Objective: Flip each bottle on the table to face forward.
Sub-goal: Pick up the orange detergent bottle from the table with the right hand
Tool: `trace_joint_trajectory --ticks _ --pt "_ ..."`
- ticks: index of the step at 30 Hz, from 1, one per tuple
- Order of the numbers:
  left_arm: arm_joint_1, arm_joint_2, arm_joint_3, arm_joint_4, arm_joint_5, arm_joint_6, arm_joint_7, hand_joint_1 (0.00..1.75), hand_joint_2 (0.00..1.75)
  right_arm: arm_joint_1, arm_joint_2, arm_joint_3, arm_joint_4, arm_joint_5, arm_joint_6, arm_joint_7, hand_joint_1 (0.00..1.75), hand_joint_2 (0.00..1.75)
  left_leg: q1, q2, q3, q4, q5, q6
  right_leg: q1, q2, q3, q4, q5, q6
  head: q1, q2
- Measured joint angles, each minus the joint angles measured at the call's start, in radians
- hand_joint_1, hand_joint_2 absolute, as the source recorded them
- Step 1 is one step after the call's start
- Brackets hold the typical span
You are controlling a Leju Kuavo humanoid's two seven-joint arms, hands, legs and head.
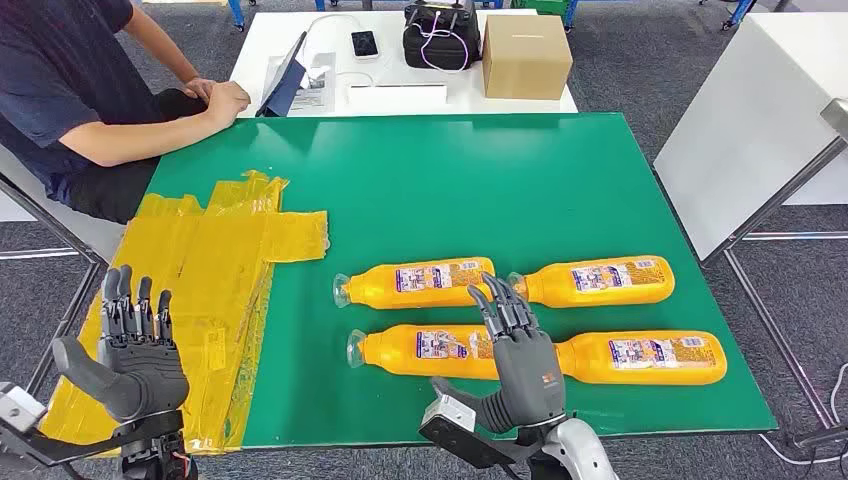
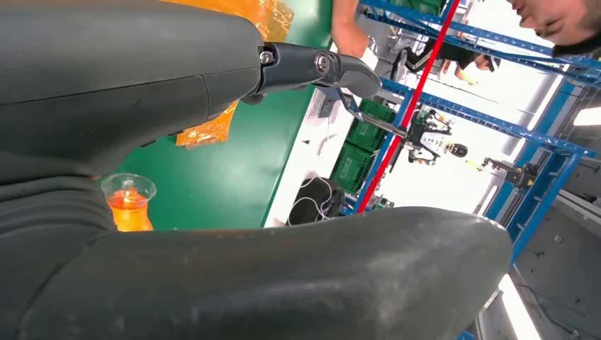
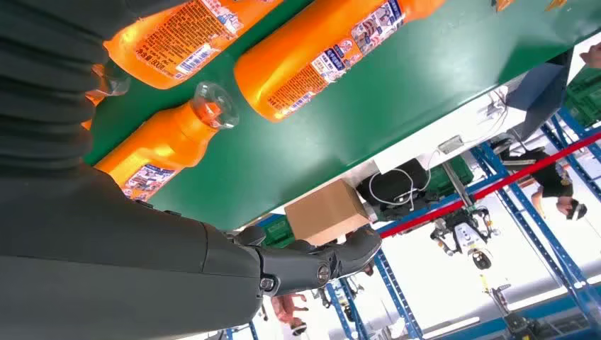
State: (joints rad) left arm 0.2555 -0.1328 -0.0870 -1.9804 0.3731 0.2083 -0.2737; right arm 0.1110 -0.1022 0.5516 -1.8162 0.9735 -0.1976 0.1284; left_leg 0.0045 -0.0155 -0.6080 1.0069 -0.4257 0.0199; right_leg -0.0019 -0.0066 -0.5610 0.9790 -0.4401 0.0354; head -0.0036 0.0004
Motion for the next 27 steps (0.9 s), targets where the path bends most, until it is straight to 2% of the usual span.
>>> trace_joint_trajectory --ticks 7,16,27 --pt "0.001 -0.001 0.001 -0.004 0.000 -0.006 0.000 0.00 0.00 0.001 -0.004 -0.001 0.000 -0.003 0.027 0.034 0.00 1.75 0.000 0.000 0.000 0.000 0.000 0.000 0.000 0.000 0.000 0.000 0.000 0.000 0.000 0.000" --pt "0.001 -0.009 0.013 -0.004 -0.010 -0.035 0.004 0.00 0.00 -0.017 -0.053 0.002 0.035 -0.027 0.099 0.131 0.00 1.75 0.000 0.000 0.000 0.000 0.000 0.000 0.000 0.000 0.000 0.000 0.000 0.000 0.000 0.000" --pt "0.000 -0.014 0.015 -0.004 -0.010 -0.040 0.007 0.00 0.00 -0.037 -0.070 0.002 0.074 -0.028 0.109 0.139 0.00 1.75 0.000 0.000 0.000 0.000 0.000 0.000 0.000 0.000 0.000 0.000 0.000 0.000 0.000 0.000"
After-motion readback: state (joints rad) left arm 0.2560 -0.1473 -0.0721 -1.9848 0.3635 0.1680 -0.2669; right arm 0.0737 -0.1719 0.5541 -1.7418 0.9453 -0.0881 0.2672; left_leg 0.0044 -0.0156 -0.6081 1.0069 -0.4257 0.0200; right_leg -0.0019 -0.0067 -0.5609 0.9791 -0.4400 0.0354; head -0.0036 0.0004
